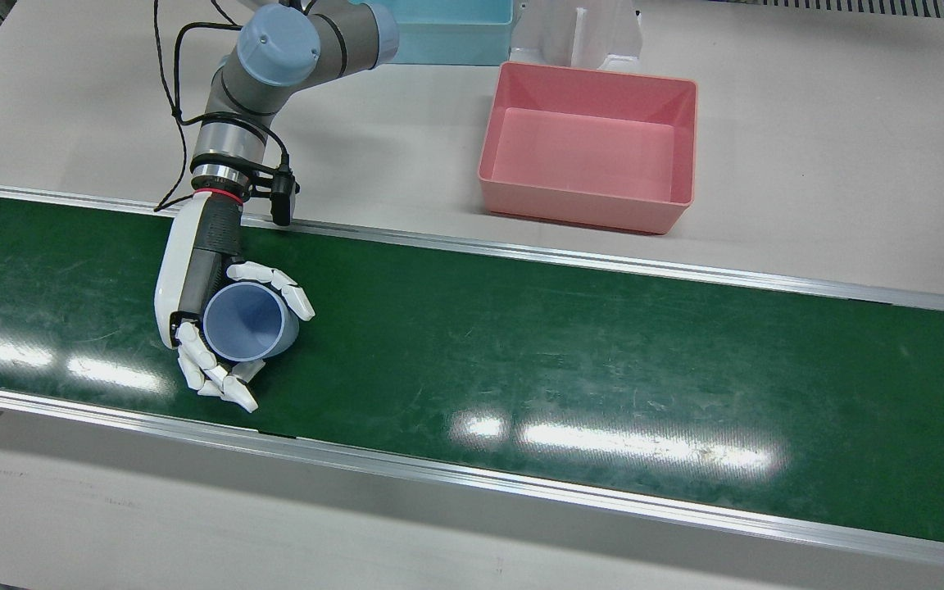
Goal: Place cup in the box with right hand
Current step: 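Close the right hand around the blue cup on the belt, then lift the blue cup and carry it toward the pink tray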
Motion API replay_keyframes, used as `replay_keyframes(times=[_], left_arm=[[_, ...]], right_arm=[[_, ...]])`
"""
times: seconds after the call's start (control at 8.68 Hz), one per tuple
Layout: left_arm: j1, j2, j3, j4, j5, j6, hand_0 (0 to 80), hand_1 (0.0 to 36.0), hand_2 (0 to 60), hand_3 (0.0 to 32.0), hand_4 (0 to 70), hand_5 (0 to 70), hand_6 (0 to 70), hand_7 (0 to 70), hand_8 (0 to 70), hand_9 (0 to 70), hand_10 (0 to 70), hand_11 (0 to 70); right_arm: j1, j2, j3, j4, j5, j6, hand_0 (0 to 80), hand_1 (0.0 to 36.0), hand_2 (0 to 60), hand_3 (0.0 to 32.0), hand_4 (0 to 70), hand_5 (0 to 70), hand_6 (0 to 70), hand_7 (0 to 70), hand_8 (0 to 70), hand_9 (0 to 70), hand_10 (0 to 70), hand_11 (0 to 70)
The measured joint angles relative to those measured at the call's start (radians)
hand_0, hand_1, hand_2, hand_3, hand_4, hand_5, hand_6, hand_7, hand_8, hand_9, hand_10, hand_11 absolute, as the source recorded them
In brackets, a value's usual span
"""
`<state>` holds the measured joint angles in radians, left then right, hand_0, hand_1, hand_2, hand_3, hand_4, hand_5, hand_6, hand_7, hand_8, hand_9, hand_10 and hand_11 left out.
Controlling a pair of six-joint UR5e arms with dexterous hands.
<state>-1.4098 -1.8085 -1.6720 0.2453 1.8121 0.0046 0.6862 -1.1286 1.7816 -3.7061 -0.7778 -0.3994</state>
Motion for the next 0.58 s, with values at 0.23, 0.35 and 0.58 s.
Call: replay_keyframes(times=[0.23, 0.35, 0.58], left_arm=[[0.000, 0.000, 0.000, 0.000, 0.000, 0.000, 0.0, 0.0, 0.0, 0.0, 0.0, 0.0, 0.0, 0.0, 0.0, 0.0, 0.0, 0.0], [0.000, 0.000, 0.000, 0.000, 0.000, 0.000, 0.0, 0.0, 0.0, 0.0, 0.0, 0.0, 0.0, 0.0, 0.0, 0.0, 0.0, 0.0], [0.000, 0.000, 0.000, 0.000, 0.000, 0.000, 0.0, 0.0, 0.0, 0.0, 0.0, 0.0, 0.0, 0.0, 0.0, 0.0, 0.0, 0.0]], right_arm=[[0.006, -0.003, 0.014, 0.000, 0.000, -0.005, 38.5, 28.1, 60.0, 0.0, 19.1, 8.3, 28.2, 70.0, 32.4, 56.6, 19.8, 29.9], [0.011, -0.006, 0.035, 0.000, -0.002, -0.009, 38.7, 28.6, 60.0, 0.0, 22.1, 8.1, 28.3, 70.0, 32.1, 56.2, 19.0, 28.6], [0.019, -0.025, 0.123, -0.001, -0.009, -0.048, 38.7, 28.9, 60.0, 0.0, 28.8, 7.9, 30.3, 70.0, 32.9, 56.7, 19.5, 29.3]])
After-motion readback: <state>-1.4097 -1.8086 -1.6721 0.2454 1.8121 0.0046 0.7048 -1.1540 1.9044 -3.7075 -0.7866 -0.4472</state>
